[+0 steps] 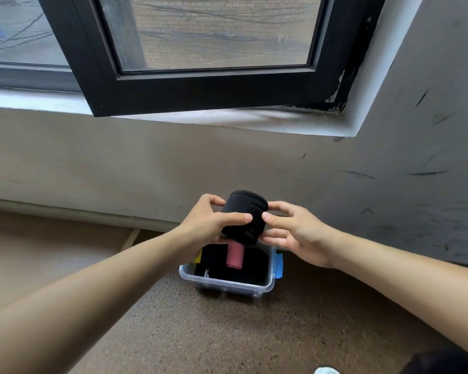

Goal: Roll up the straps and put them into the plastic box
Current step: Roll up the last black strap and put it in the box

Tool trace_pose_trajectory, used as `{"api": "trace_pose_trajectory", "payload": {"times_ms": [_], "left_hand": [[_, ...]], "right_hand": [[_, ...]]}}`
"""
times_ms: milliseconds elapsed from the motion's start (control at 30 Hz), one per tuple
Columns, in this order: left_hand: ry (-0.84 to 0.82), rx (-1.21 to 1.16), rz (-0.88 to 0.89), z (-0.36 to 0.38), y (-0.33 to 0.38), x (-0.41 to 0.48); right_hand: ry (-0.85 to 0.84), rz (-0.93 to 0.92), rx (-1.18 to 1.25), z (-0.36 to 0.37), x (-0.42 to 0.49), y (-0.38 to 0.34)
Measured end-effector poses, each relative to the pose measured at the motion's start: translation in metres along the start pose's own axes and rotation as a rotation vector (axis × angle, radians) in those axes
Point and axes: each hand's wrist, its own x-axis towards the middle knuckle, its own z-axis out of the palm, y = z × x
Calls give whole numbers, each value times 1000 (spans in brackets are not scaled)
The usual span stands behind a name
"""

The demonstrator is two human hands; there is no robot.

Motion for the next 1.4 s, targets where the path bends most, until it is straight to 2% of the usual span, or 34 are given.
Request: {"api": "trace_pose_trajectory", "payload": {"times_ms": [100,300,467,633,767,933,1100,1267,1400], "left_hand": [[82,62,17,4,-22,27],[217,254,46,24,-89,69],[148,49,-53,25,-144,109],[139,31,-100,21,-179,136],[159,177,-42,21,-202,147],[18,484,3,13,-212,161],[-6,637,21,2,-213,165],[15,831,239,-21,-210,151],[92,1049,355,-35,-216,133]], "right_hand": [[89,18,-71,-6,22,13],[226,-33,-434,-28,59,55],[405,-117,-436,-45,92,111],[499,-158,-564,-49,123,159],[411,-118,-765,-45,139,183],[408,-37,-881,-51,149,190],[331,-35,-1012,-51,151,190],[212,-98,-1182,-58,146,185],[38,-208,-1354,-63,133,191]]}}
